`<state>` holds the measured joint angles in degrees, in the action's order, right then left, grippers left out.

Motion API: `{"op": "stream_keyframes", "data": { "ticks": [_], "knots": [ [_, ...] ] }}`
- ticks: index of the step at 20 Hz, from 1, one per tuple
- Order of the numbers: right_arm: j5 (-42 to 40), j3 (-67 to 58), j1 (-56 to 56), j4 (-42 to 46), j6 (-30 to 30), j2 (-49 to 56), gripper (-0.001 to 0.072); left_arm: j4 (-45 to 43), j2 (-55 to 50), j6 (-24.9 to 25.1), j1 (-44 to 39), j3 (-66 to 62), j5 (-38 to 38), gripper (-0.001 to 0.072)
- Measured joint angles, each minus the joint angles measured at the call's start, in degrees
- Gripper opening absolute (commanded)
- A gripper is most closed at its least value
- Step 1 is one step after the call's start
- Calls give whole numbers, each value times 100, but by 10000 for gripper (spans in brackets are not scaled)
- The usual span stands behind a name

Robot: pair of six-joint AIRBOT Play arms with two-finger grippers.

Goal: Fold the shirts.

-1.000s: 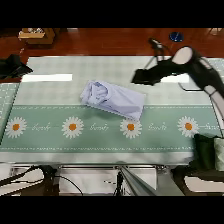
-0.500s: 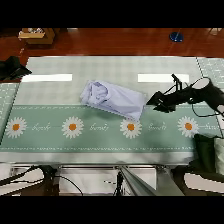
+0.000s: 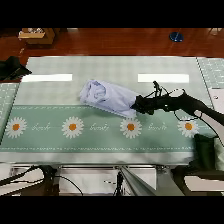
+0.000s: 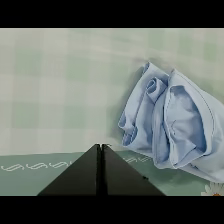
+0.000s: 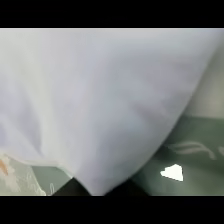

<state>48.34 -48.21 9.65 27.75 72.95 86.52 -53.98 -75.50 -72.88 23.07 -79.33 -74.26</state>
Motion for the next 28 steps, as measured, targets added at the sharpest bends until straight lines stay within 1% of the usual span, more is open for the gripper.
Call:
{"op": "stream_keyframes", "data": {
  "ticks": [2, 4, 6, 8, 11, 13, 15, 17, 20, 23, 28],
  "knots": [
    [219, -177, -35, -92, -157, -170, 20, -2, 0, 0, 0, 0, 2, 22],
    [579, -461, -229, 127, -120, -551, 20, -2, 0, 0, 0, 0, 20, 22],
    [1060, -863, -575, 619, 232, -1093, 20, -2, 0, 0, 0, 0, 55, 22],
    [1633, -1349, -1060, 1224, 739, -1681, 19, -2, 0, 0, 0, 0, 149, 22],
    [2599, -2076, -2011, 1987, 1443, -2490, 20, -2, -9, 0, 2, 0, 415, 22],
    [3285, -2450, -2750, 2404, 1764, -2931, 19, -2, -37, 0, 11, 0, 586, 22],
    [3982, -2712, -3530, 2844, 1945, -3289, 19, -2, -103, 2, 13, 0, 737, 22],
    [4623, -2857, -4301, 3445, 1943, -3547, 18, -4, -219, 0, 20, 0, 881, 22],
    [5257, -2955, -5353, 4658, 1786, -3812, 16, 0, -472, 2, 31, 0, 1003, 22],
    [5554, -2968, -6321, 5574, 1679, -3930, 17, 0, -702, 0, 133, -2, 1141, 22],
    [5735, -2551, -7379, 6467, 1554, -4037, 18, 13, -837, 24, 501, -81, 1497, 22]
  ]
}}
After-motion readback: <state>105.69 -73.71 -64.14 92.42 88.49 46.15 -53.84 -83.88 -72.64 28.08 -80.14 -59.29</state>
